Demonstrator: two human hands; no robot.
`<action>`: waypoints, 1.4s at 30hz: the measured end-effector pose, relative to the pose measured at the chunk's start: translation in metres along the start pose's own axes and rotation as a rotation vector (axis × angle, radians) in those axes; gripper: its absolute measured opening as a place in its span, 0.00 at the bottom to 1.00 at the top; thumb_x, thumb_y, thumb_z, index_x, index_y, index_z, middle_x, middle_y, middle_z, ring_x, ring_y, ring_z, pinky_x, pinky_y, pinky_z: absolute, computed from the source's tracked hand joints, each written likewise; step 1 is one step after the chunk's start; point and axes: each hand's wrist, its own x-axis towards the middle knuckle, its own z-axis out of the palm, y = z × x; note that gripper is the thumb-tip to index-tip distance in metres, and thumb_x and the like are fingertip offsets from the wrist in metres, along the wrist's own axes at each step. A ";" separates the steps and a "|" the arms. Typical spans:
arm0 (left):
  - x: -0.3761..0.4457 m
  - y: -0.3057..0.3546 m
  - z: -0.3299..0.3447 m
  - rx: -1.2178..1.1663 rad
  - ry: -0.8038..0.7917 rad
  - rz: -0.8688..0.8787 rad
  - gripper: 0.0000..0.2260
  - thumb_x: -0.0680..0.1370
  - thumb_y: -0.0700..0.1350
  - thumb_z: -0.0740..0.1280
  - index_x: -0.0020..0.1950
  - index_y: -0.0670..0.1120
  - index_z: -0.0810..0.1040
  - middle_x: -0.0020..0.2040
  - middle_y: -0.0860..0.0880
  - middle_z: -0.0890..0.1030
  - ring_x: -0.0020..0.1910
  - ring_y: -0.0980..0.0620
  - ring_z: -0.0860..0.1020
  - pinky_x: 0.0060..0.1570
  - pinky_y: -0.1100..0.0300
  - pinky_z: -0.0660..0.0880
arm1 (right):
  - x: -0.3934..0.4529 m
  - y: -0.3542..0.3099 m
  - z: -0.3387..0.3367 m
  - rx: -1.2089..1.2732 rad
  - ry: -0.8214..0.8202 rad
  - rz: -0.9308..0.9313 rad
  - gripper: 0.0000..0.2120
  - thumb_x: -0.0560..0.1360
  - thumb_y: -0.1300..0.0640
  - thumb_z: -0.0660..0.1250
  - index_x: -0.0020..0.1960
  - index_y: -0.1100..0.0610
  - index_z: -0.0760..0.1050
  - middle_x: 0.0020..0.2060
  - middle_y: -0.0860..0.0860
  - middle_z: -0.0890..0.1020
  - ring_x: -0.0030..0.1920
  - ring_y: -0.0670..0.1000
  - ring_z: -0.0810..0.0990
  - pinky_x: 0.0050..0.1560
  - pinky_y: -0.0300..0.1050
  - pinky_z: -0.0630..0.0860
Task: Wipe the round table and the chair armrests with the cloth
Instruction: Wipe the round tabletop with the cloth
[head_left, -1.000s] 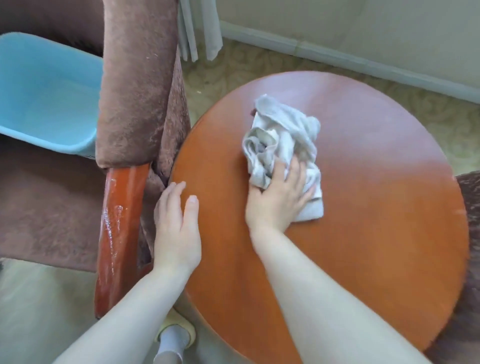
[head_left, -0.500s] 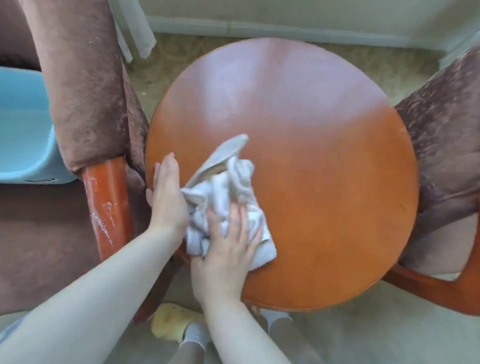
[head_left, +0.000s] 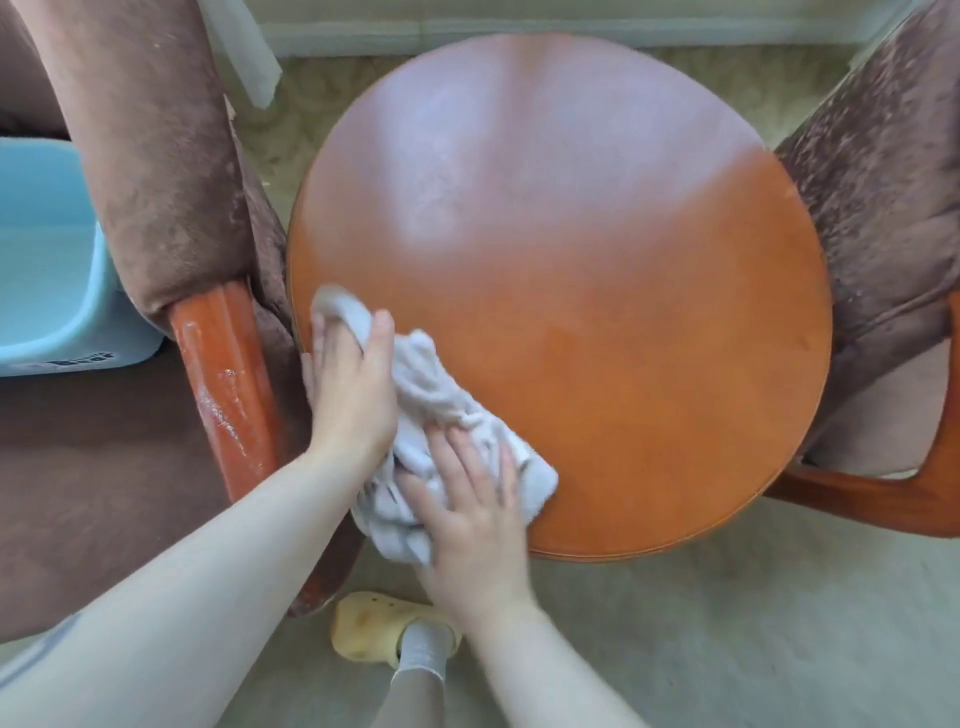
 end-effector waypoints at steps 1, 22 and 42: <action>-0.008 0.003 0.002 0.012 -0.009 0.001 0.25 0.82 0.54 0.48 0.77 0.47 0.57 0.79 0.49 0.49 0.77 0.56 0.42 0.74 0.57 0.37 | -0.012 0.024 -0.008 -0.031 -0.043 -0.172 0.28 0.63 0.55 0.68 0.62 0.48 0.69 0.69 0.56 0.72 0.72 0.55 0.65 0.70 0.65 0.58; -0.032 0.057 0.098 0.264 -0.077 0.325 0.27 0.79 0.55 0.55 0.77 0.58 0.52 0.79 0.54 0.44 0.76 0.56 0.35 0.69 0.54 0.28 | 0.082 0.181 -0.085 -0.261 0.306 0.784 0.27 0.72 0.50 0.66 0.69 0.56 0.67 0.72 0.59 0.66 0.74 0.60 0.60 0.72 0.69 0.50; 0.044 0.110 0.127 0.464 0.196 0.034 0.26 0.80 0.50 0.56 0.77 0.52 0.54 0.79 0.48 0.51 0.78 0.49 0.45 0.73 0.44 0.40 | 0.213 0.326 -0.176 -0.445 -0.215 -0.654 0.25 0.58 0.46 0.76 0.54 0.51 0.79 0.64 0.56 0.78 0.61 0.59 0.77 0.58 0.55 0.66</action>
